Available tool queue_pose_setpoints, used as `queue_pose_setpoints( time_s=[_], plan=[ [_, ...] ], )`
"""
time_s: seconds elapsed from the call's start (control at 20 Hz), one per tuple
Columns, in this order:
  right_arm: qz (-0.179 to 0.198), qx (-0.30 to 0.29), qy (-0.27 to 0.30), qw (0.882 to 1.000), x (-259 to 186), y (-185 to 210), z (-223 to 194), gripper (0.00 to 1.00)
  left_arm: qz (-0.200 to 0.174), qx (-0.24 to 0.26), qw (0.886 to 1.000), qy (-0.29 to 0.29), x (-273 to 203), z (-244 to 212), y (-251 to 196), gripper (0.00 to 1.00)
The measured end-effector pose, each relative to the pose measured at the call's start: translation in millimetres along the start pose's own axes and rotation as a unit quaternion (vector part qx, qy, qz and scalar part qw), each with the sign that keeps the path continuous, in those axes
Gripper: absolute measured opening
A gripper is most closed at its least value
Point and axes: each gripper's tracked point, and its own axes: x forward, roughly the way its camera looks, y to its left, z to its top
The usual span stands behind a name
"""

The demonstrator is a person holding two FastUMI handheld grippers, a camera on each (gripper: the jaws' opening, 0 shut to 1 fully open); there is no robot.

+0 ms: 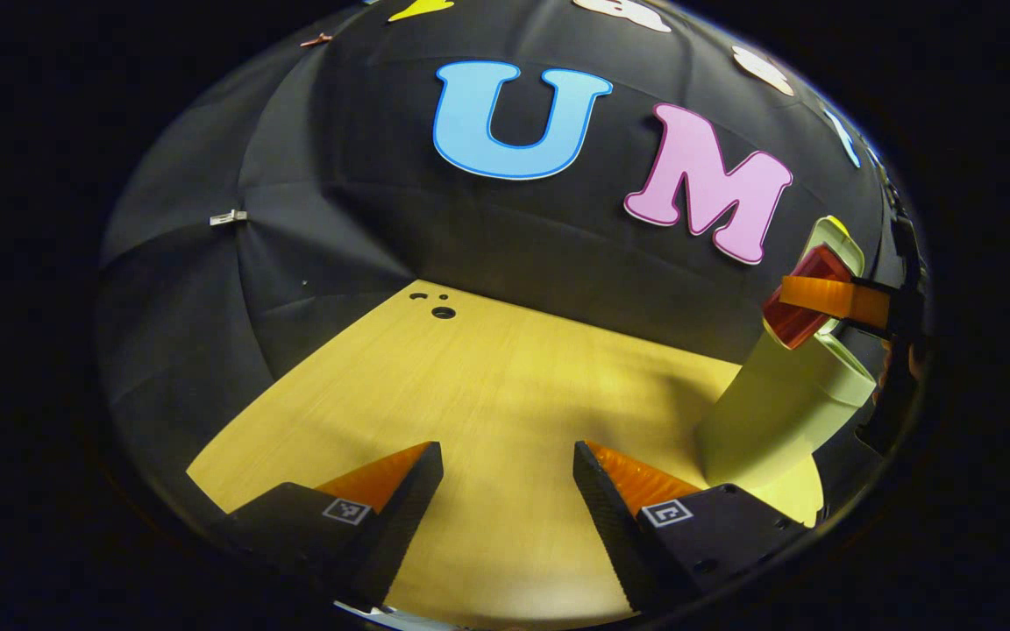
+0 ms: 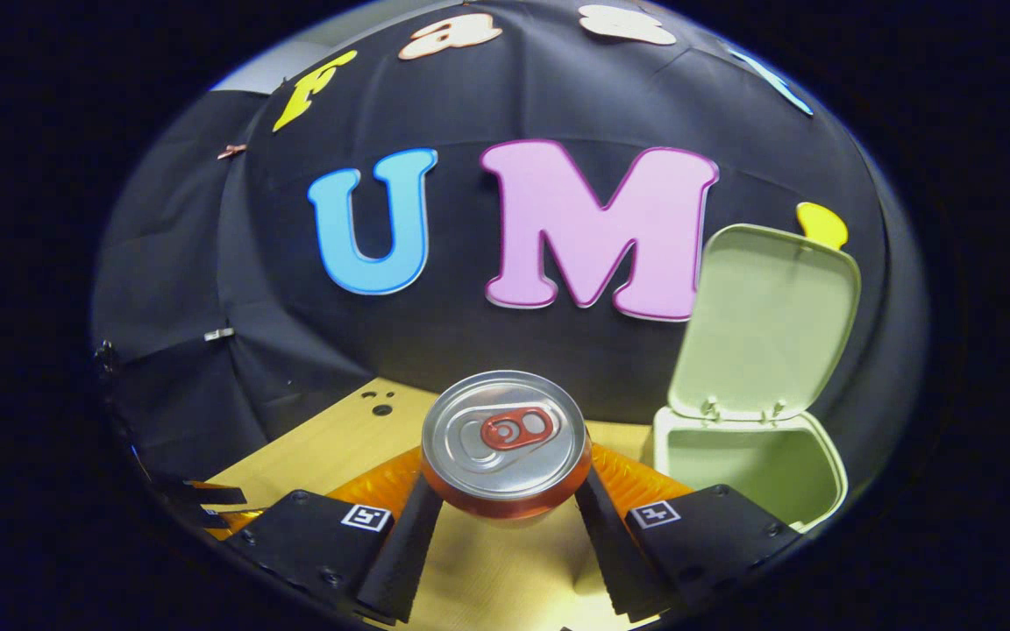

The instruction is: Press the lid of the desktop garbage bin to open it, pick up the crumpled paper on the desktop and throw it into the bin, then pick up the pop can on the desktop and drop it into the bin, and finally close the garbage bin lid.

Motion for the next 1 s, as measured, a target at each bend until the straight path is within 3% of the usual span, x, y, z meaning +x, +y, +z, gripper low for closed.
queue_pose_setpoints(
  time_s=[0.5,1.0],
  plan=[
    [-0.088,0.035,-0.035,0.995,-33,-103,25,0.83,-0.006,0.007,1.0,-0.002,12,6,-10,0.96],
    [-0.132,0.036,-0.012,0.991,-39,-154,-3,0.83,-0.02,0.028,0.999,0.015,24,-7,-32,0.96]
  ],
)
